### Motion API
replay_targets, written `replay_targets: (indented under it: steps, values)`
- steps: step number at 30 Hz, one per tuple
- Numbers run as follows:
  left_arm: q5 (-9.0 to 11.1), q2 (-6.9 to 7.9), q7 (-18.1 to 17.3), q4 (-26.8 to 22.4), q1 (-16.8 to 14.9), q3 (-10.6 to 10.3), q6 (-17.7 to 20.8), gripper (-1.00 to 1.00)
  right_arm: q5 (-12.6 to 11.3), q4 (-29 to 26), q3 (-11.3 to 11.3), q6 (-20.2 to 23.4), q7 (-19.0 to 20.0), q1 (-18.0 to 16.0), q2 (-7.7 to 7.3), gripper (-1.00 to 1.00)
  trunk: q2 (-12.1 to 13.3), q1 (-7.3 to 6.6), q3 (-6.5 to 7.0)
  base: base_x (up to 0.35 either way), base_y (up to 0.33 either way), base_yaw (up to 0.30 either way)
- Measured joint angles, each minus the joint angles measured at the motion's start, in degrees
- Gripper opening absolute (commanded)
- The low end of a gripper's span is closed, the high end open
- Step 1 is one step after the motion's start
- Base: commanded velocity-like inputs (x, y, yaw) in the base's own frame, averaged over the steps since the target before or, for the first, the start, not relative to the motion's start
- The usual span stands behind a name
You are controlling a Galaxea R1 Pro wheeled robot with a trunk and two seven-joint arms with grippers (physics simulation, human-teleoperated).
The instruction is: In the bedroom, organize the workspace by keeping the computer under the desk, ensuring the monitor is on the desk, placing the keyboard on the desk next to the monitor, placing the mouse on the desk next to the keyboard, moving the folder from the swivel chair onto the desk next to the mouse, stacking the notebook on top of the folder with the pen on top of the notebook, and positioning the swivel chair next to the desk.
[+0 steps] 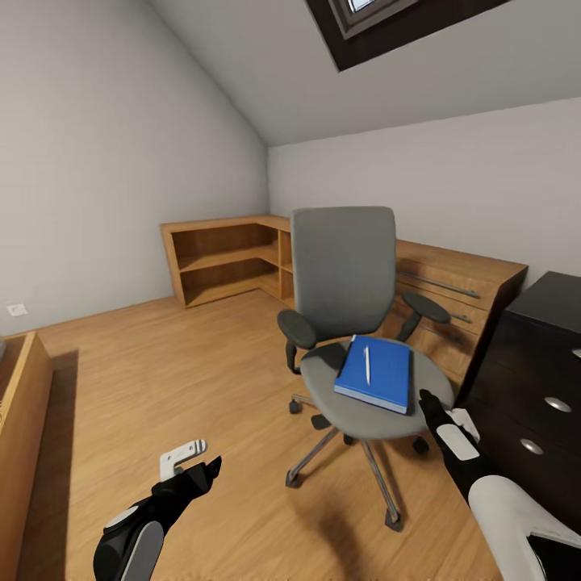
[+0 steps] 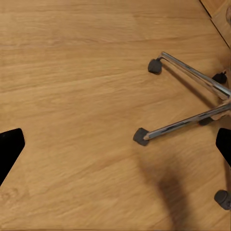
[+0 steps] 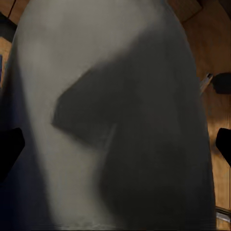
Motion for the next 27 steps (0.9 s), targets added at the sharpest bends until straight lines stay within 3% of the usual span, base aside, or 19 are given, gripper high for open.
replay_targets:
  steps: [7,27]
  values:
    - [0.0,0.00,0.0,0.0,0.0,0.0,0.0,1.00,0.1,0.9,-0.1,0.0,0.0,0.0,-0.07,1.00,0.0,-0.01,0.00,-0.125,0.000,0.001]
    - [0.0,0.00,0.0,0.2,0.0,0.0,-0.1,1.00,-0.1,1.0,-0.2,-0.1,-0.1,0.0,-0.39,1.00,0.0,-0.01,-0.01,-0.007,0.000,0.000]
